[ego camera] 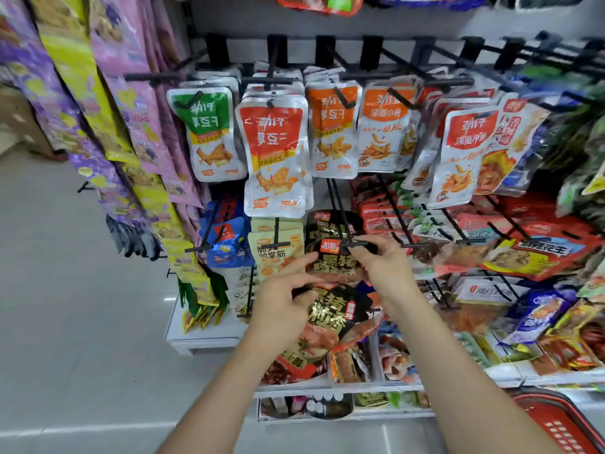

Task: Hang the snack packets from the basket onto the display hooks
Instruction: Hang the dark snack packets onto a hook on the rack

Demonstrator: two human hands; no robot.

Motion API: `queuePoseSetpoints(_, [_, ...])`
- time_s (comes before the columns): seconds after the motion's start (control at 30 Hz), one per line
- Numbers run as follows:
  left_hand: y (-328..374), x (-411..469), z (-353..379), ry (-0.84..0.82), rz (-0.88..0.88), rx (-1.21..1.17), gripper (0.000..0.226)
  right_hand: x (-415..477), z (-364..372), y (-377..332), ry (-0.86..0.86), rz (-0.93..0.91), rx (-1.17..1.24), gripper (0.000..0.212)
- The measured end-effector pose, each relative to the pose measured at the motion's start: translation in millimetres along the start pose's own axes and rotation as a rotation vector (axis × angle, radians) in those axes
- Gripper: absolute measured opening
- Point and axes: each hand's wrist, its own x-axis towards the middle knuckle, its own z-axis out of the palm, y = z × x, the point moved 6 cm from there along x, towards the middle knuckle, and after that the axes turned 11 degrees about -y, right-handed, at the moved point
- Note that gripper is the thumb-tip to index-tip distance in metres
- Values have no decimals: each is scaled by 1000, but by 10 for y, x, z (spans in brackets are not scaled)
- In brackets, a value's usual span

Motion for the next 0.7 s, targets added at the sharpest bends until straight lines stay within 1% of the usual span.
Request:
queuePoseSetpoints(0.1, [68, 58, 39, -51, 70, 143, 37, 11, 0, -9, 10, -14, -21, 15])
queuePoseSetpoints(0.2, [148, 168, 113, -136, 129, 249, 43, 33, 8, -16, -28, -22, -26, 15])
queuePoseSetpoints(0.3, [189, 269, 169, -189, 135, 356, 48, 70, 15, -35, -41, -55, -119, 21])
queuePoseSetpoints(0.4, [185, 339, 147, -191, 130, 316, 46, 114, 18, -57, -27, -111, -184, 23])
queuePoseSetpoints(0.5, [137, 408, 123, -170, 120, 268, 43, 174, 18, -63, 25, -157, -202, 20])
queuePoseSetpoints(0.6, [78, 529, 172, -200, 68, 305, 42, 255, 55, -47, 93, -180, -171, 21])
queuePoseSetpoints(0.7, [53, 642, 210, -227, 23, 332, 43, 263, 83, -74, 102, -215, -227, 27])
